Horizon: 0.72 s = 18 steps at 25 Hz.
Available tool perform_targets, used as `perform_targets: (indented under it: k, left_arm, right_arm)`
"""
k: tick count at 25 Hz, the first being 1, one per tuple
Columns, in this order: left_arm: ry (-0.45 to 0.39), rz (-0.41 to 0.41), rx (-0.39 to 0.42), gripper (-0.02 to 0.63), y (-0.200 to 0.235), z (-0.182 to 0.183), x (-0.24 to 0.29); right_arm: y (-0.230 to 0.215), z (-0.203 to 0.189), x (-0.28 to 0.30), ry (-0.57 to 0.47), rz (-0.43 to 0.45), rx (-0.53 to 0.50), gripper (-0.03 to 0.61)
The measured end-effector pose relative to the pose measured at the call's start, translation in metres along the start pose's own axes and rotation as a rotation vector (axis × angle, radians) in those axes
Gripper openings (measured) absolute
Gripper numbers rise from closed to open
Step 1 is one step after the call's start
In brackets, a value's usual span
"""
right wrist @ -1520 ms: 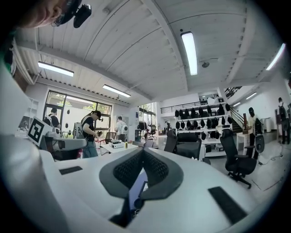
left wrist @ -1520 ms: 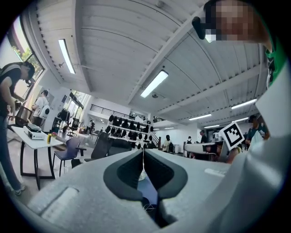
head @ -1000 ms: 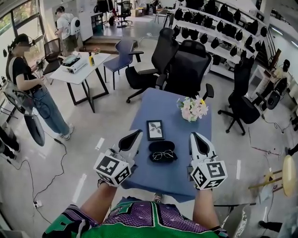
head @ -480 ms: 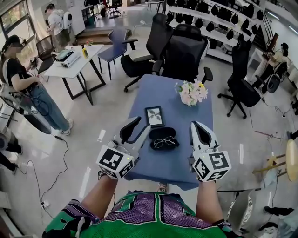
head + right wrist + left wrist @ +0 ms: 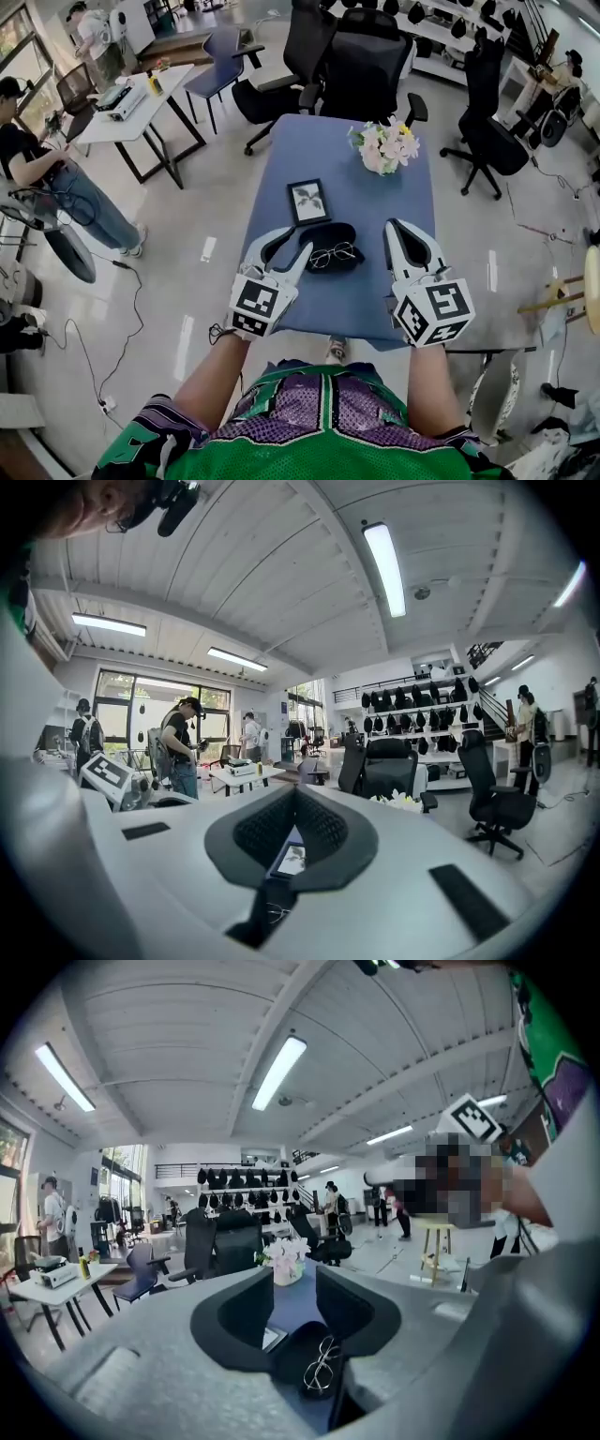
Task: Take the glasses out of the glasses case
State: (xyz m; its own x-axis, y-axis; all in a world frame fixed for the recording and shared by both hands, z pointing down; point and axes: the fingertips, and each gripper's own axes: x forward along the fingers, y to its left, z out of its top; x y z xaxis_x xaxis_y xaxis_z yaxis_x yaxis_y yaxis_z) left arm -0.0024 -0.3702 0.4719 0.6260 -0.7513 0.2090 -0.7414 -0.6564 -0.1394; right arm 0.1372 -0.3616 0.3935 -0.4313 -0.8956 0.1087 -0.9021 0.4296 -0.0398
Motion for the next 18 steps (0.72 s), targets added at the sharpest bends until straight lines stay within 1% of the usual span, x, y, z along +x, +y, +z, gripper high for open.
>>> perform_targets:
  k: [3, 9, 18]
  left_arm:
    - [0.065, -0.011, 0.025, 0.149, -0.009, -0.026, 0.011]
    - [0.145, -0.047, -0.025, 0.149, -0.028, -0.065, 0.032]
    - [0.257, -0.075, -0.017, 0.144, -0.047, -0.12, 0.067]
  right_arm:
    - [-0.004, -0.009, 0.001, 0.017, -0.002, 0.009, 0.005]
    - [-0.016, -0.029, 0.003, 0.05, -0.001, 0.034, 0.005]
    - [-0.041, -0.055, 0.008, 0.087, -0.015, 0.065, 0.005]
